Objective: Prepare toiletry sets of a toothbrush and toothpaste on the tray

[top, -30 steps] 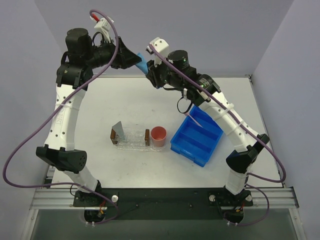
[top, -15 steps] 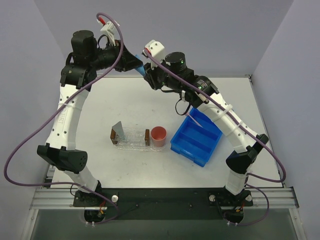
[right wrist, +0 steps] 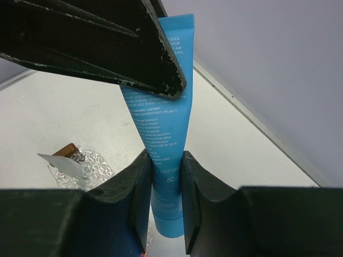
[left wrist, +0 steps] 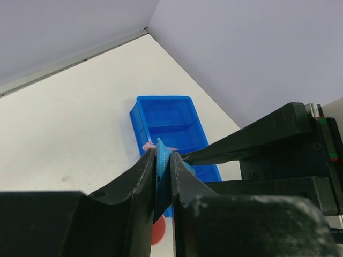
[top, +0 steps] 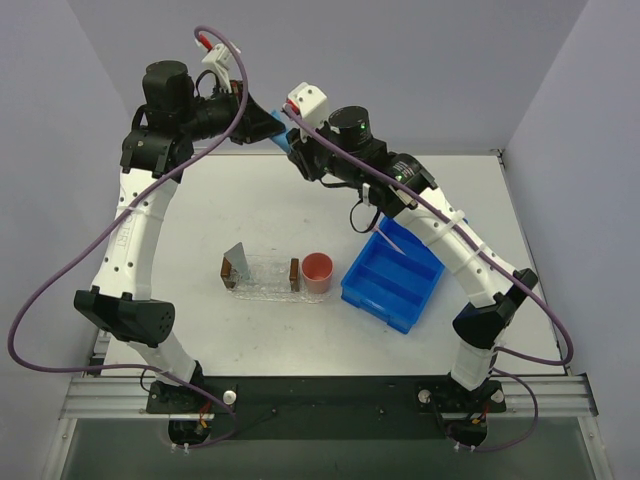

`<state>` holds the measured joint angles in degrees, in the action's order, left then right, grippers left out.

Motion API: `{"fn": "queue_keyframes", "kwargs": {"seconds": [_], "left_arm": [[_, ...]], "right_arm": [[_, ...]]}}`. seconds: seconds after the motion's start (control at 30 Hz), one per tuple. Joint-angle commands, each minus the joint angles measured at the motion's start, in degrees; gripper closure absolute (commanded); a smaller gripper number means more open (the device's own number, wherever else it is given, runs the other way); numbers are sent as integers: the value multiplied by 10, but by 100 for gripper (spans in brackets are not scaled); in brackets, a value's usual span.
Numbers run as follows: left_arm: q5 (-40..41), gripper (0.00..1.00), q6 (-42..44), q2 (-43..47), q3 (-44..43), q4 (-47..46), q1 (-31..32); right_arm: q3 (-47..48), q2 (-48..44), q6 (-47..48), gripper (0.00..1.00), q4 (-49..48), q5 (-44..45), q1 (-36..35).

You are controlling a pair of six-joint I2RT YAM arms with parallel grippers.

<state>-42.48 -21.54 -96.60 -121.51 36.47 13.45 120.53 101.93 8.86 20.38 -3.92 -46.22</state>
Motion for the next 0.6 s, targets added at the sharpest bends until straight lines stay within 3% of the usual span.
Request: {"fn": "queue_keyframes", "kwargs": {"seconds": [0.0, 0.03, 0.23, 0.57], "left_arm": [[-28, 100, 57, -1, -13, 18, 4], [-28, 100, 65, -1, -15, 23, 4], [-23, 100, 108, 11, -3, 20, 4], [6, 100, 193, 51, 77, 7, -11]], "right_arm": [[-3, -30, 12, 78, -48, 11, -7], [-7, -31, 12, 70, -47, 9, -6], [-18, -36, 14, 57, -42, 1, -8], [-59, -75, 27, 47, -34, 22, 11]]}}
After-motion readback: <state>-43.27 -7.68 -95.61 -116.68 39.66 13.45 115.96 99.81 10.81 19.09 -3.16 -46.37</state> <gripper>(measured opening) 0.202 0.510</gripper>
